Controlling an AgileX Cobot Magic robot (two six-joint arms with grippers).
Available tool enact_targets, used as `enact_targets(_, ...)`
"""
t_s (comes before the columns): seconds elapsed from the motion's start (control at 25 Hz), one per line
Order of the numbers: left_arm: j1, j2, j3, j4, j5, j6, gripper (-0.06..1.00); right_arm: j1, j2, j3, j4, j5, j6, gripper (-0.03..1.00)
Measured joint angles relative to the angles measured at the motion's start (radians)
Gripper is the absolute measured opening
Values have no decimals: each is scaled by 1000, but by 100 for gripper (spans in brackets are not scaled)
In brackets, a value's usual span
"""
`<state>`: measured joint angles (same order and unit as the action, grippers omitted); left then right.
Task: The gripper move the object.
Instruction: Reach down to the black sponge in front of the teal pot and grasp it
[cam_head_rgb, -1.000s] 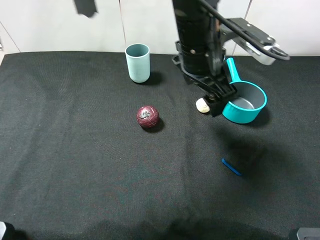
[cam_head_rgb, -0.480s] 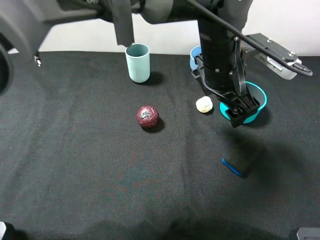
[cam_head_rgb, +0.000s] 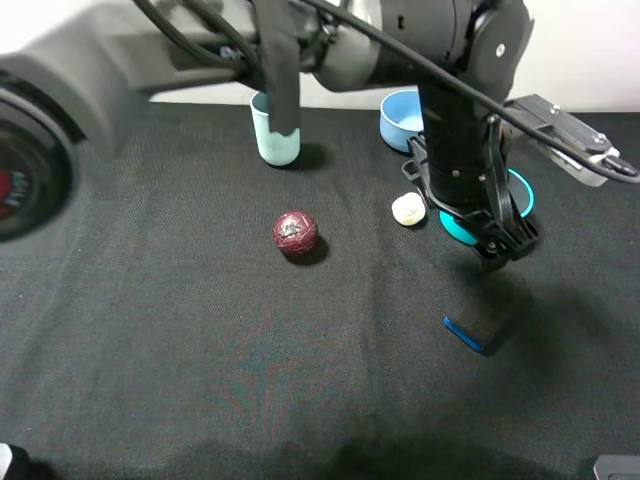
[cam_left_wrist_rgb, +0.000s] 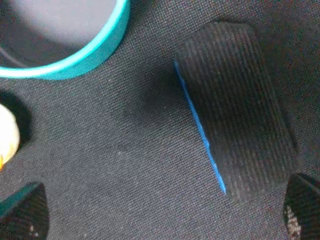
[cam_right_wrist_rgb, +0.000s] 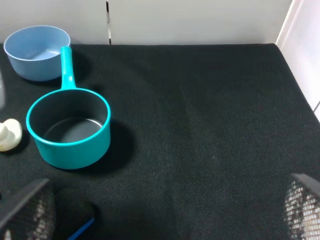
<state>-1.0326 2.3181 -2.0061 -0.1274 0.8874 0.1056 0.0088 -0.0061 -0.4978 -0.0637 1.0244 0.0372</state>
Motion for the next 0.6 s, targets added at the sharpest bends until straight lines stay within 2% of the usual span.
enact_targets(0.36, -41, 103, -125, 0, 10, -28, 99, 0, 0, 0, 0, 0, 0, 69)
enact_targets(0.6, -60, 139, -147, 0, 21, -60, 99, 0, 0, 0, 2, 0, 0, 69)
